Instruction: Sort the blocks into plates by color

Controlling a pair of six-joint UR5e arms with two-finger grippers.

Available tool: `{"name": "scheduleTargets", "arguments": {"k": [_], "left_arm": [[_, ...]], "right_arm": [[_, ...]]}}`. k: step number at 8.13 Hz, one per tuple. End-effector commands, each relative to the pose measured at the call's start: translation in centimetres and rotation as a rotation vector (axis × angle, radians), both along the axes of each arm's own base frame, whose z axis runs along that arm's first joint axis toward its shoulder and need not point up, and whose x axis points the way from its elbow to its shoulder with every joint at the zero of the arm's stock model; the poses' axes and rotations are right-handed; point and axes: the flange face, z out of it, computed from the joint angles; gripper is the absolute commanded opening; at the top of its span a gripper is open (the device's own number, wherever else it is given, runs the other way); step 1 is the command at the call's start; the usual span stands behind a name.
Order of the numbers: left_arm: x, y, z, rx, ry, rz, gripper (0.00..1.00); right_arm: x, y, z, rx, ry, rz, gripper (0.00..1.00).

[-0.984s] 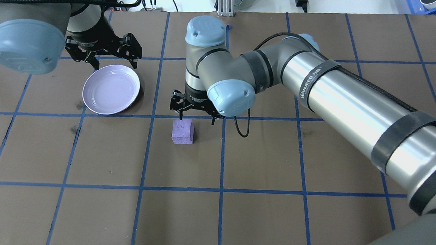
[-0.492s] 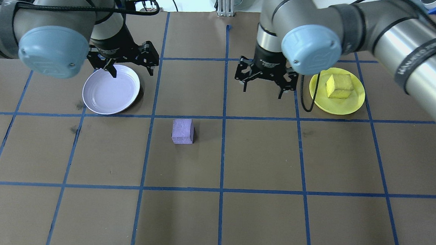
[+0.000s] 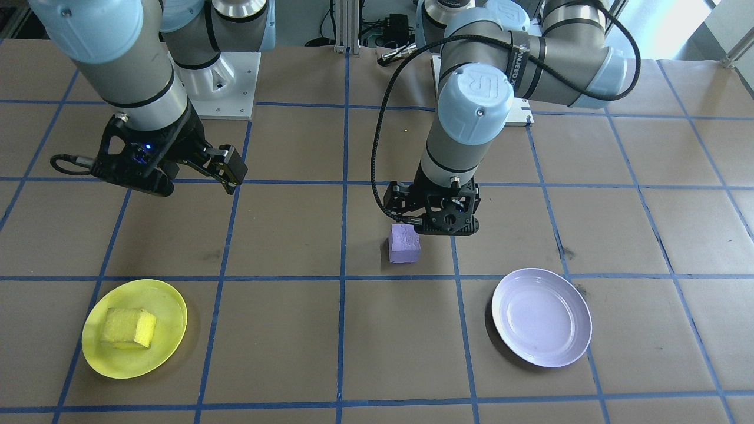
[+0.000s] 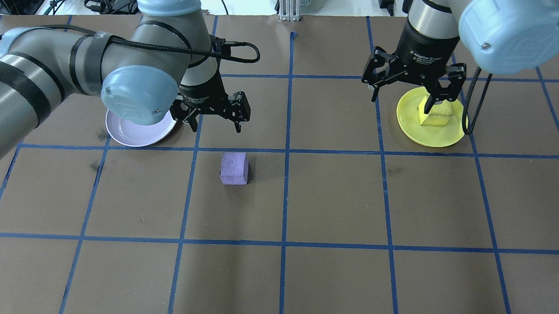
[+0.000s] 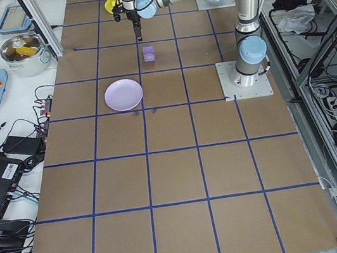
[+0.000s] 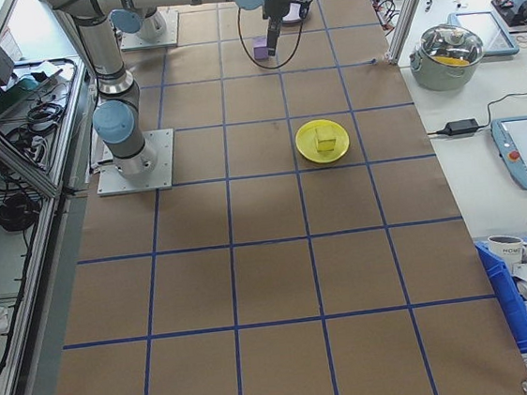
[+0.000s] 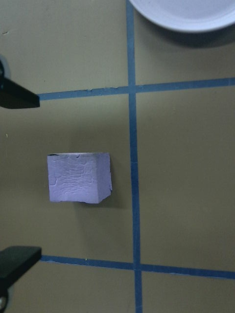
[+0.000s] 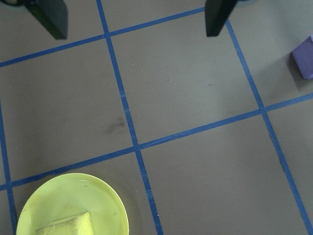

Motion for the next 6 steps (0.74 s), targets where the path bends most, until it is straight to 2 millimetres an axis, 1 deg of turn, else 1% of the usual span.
{"name": "scheduleTargets", "arguments": {"k": [1, 3, 6], "left_arm": [[-0.9, 0.9, -4.4, 0.089, 0.001, -0.016, 1.00], [-1.0, 0.6, -7.7, 0.146, -0.009, -0.014, 1.00], [-1.3, -0.5, -10.5, 0.151, -0.010, -0.008, 1.00]], "right_arm": [[-0.4, 1.8, 2.8, -0.052, -0.012, 0.013, 1.00], [-0.5, 1.7, 2.8, -0.057, -0.011, 0.015, 1.00], [-0.5, 1.8, 2.8, -0.057, -0.005, 0.017, 1.00]]}}
